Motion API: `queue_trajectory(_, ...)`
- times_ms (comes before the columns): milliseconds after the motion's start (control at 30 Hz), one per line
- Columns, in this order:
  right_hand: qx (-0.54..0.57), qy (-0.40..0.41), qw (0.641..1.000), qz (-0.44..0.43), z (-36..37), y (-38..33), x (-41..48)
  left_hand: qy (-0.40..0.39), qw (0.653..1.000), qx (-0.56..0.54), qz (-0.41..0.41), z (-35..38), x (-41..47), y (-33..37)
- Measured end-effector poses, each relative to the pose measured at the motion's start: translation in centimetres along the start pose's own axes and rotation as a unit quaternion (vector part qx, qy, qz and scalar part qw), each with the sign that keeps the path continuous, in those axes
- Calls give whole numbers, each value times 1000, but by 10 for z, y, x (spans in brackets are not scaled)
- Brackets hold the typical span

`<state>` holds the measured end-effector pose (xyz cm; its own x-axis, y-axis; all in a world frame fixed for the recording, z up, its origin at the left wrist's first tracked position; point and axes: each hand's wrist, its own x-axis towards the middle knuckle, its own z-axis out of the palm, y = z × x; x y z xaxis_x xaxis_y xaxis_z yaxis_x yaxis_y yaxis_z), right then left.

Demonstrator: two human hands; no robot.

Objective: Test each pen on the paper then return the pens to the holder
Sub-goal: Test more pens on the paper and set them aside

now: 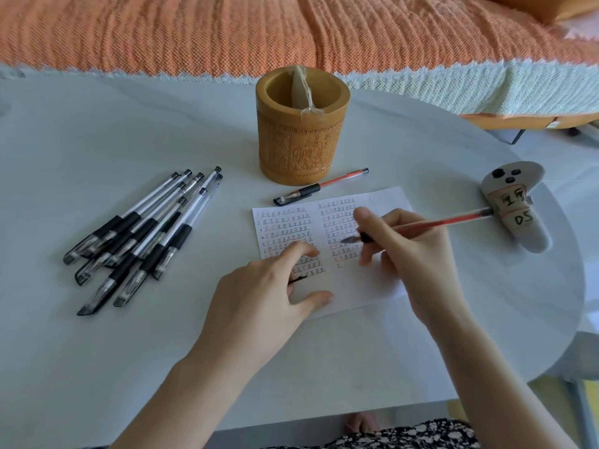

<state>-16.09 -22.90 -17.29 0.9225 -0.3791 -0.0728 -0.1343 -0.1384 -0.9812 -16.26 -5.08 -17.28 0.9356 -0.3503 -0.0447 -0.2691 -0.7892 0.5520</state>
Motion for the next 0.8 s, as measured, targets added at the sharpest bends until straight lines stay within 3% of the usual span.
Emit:
queue_trajectory(367,-87,122,987,-65,19,17,-3,-11,1000,14,-13,5,0,1)
queue_trajectory(800,-103,116,984,-86,20,20,-2,-14,999,27,-11,6,1,0)
